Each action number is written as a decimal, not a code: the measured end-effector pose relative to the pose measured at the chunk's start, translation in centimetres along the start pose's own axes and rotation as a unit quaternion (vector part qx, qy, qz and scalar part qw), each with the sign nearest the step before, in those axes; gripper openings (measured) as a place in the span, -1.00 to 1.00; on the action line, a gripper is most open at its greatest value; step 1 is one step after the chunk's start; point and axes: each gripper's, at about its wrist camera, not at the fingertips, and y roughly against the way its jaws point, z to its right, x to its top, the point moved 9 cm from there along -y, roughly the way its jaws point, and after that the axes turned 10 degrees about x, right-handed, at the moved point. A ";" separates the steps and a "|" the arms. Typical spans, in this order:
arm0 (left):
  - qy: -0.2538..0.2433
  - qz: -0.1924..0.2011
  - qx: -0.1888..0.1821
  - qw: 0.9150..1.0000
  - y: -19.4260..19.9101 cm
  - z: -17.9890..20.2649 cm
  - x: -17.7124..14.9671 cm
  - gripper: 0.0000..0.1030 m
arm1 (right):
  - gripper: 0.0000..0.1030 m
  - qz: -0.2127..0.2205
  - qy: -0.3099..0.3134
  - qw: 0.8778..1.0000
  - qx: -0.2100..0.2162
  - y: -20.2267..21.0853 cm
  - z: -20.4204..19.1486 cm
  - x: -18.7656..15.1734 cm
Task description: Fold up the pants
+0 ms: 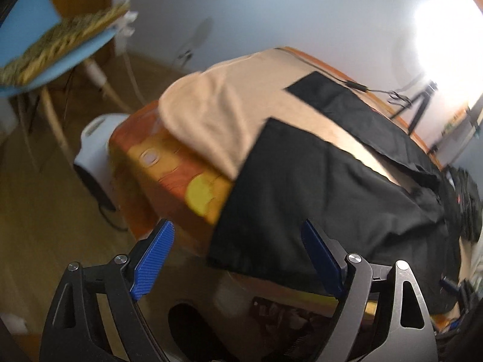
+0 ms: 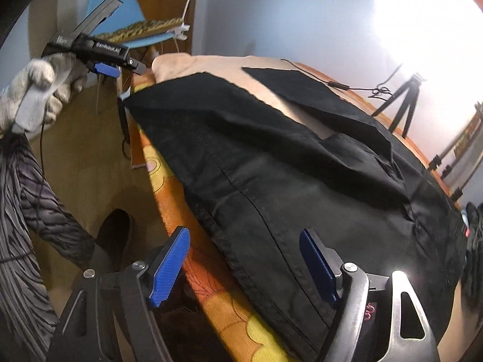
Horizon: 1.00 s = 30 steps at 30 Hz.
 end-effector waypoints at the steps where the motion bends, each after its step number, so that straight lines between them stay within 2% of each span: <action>1: 0.011 -0.008 -0.004 1.000 -0.4 -0.5 -0.2 0.67 | 0.39 -0.002 0.002 1.000 -0.002 -0.3 -0.1 0.0; 5: 0.027 -0.029 -0.010 0.999 -1.7 -1.1 -0.7 0.67 | 0.20 -0.010 0.003 1.000 -0.008 -1.1 -0.2 0.2; 11: 0.039 -0.055 -0.026 0.997 -2.8 -1.3 -1.2 0.67 | -0.26 -0.026 -0.006 1.000 0.012 -1.8 0.1 0.2; 18: 0.064 -0.091 -0.040 0.993 -3.8 -1.8 -2.7 0.67 | -0.57 -0.003 -0.029 0.999 0.035 -0.5 0.1 0.8; 25: 0.088 -0.104 -0.064 0.989 -4.0 -1.5 -3.3 0.67 | -0.65 0.014 -0.017 1.000 0.019 0.3 0.0 1.5; 26: 0.091 -0.103 -0.070 0.988 -3.9 -1.2 -3.3 0.62 | -0.65 0.014 -0.017 1.000 0.019 0.3 0.0 1.5; 30: 0.094 -0.102 -0.089 0.986 -3.6 -0.2 -3.2 -0.07 | -0.65 0.016 -0.017 1.000 0.016 0.3 0.0 1.5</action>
